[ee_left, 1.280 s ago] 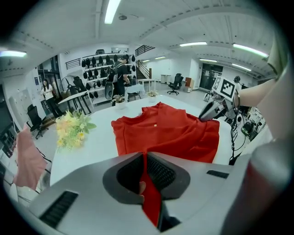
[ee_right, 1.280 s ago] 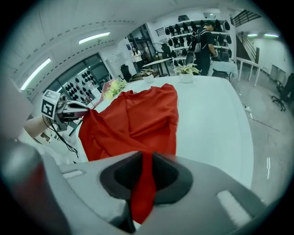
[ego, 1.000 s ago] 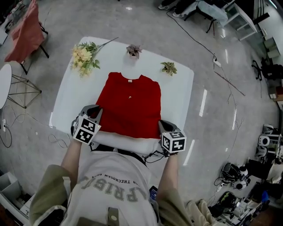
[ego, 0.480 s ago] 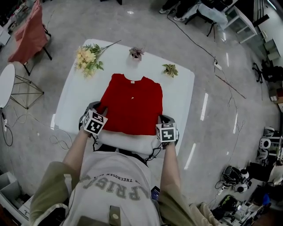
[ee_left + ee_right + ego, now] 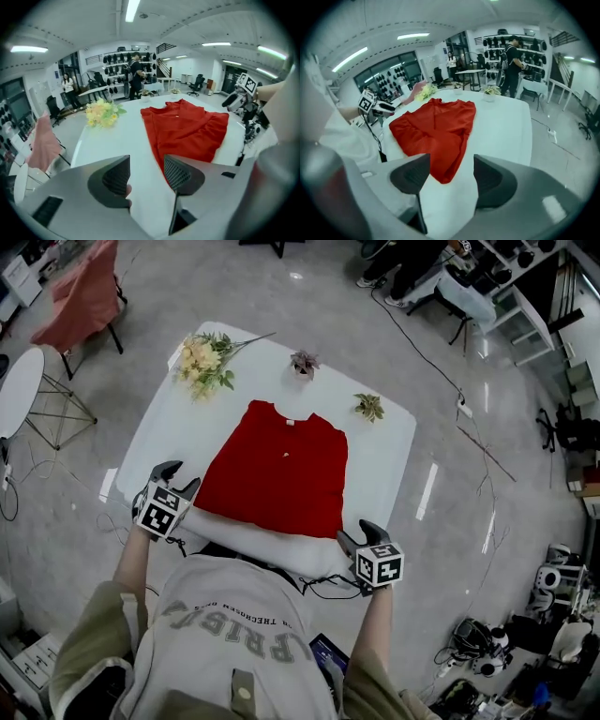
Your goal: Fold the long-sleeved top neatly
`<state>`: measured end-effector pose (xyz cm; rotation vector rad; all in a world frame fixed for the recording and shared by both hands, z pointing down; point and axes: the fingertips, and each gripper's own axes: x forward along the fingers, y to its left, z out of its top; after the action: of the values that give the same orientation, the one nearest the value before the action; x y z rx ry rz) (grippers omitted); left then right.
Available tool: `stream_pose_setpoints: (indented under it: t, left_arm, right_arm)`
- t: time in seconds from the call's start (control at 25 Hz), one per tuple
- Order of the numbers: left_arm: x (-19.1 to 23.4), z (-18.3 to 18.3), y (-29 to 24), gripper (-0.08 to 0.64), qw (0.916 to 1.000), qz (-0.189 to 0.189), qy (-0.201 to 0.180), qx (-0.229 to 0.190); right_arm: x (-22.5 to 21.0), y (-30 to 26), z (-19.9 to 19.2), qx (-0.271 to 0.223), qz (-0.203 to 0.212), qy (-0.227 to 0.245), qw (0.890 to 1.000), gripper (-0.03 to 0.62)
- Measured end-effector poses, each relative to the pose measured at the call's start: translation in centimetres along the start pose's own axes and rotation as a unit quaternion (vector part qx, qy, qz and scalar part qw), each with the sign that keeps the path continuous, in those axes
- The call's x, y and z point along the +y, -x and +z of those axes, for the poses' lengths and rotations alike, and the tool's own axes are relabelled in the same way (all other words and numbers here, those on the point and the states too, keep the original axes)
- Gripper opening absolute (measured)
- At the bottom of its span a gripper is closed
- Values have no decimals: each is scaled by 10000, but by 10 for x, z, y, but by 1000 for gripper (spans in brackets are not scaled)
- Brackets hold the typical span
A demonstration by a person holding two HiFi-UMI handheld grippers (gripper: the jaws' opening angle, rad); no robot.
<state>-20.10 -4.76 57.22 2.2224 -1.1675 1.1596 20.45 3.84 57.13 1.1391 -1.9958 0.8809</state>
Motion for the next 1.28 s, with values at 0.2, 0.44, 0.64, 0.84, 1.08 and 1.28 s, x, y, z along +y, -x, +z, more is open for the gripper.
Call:
stream_pose_setpoints:
  t: [0.2, 0.44, 0.64, 0.84, 1.08, 1.28]
  left_arm:
    - [-45, -41, 4, 238, 9937, -927, -219, 585]
    - [-85, -48, -3, 253, 9897, -1147, -542, 657]
    - [-85, -48, -16, 250, 9898, -806, -958, 679]
    - [-85, -44, -16, 120, 9881, -709, -1245, 564]
    - [-94, -46, -3, 41, 9861, -1026, -1184, 558]
    - [-110, -65, 26, 40, 9754, -1816, -876, 893]
  right_arm:
    - [18, -3, -30, 450, 243, 540, 9972, 279]
    - [27, -24, -40, 889, 50, 1306, 9874, 279]
    - [32, -41, -40, 911, -41, 1603, 9829, 275]
    - [37, -41, -36, 792, -61, 1639, 9833, 163]
    - [41, -27, -44, 766, 139, 1764, 9812, 60]
    - [61, -4, -66, 1057, 821, 1708, 9762, 58]
